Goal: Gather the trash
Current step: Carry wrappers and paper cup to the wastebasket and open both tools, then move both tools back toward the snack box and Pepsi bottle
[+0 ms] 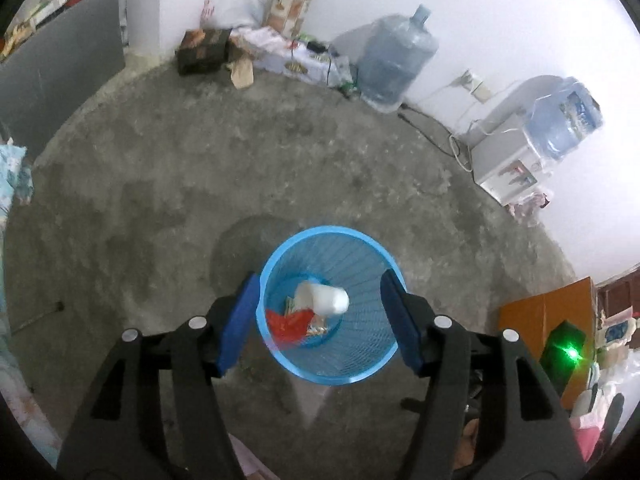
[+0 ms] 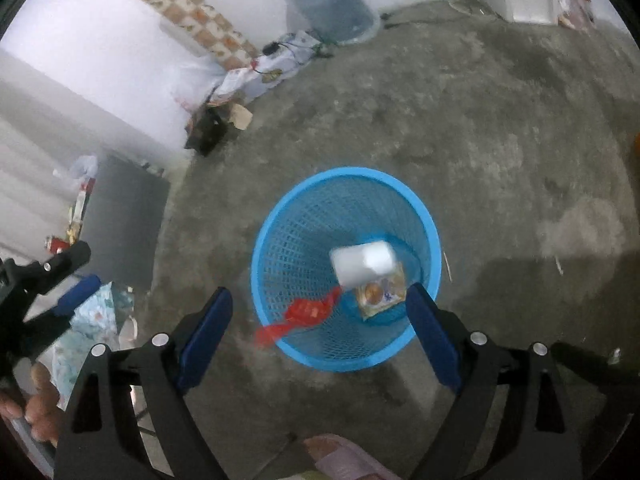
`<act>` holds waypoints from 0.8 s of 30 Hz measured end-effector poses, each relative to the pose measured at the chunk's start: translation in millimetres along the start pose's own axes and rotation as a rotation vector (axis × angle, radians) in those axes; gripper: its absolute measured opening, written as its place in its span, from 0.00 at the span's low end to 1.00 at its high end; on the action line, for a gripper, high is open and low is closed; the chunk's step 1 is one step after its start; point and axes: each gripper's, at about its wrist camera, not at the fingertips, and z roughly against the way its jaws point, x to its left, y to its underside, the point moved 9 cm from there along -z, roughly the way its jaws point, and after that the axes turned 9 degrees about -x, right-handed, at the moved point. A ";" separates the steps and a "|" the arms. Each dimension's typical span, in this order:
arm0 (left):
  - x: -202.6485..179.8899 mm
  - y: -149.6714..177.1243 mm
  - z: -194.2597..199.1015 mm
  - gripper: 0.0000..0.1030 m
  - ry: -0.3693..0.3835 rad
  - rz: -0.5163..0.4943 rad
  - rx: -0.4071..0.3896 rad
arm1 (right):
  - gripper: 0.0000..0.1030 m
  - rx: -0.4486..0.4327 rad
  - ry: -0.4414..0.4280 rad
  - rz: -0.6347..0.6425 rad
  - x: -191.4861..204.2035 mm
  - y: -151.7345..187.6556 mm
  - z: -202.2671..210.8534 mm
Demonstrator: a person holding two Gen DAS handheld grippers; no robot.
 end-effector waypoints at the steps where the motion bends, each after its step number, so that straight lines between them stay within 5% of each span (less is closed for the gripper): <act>1: -0.8 -0.9 9.0 0.57 0.004 -0.003 -0.015 | 0.83 -0.008 -0.005 0.020 5.1 -0.4 4.6; 8: -14.1 -14.5 96.8 0.63 0.034 -0.023 -0.136 | 0.83 -0.083 -0.035 0.100 40.8 -9.4 50.9; 15: -23.2 -10.6 234.4 0.74 0.016 -0.092 -0.303 | 0.93 -0.238 -0.061 0.314 116.3 -9.0 125.2; 24: -8.4 67.3 388.4 0.82 0.033 -0.081 -0.387 | 0.94 -0.352 -0.140 0.593 213.8 41.2 206.1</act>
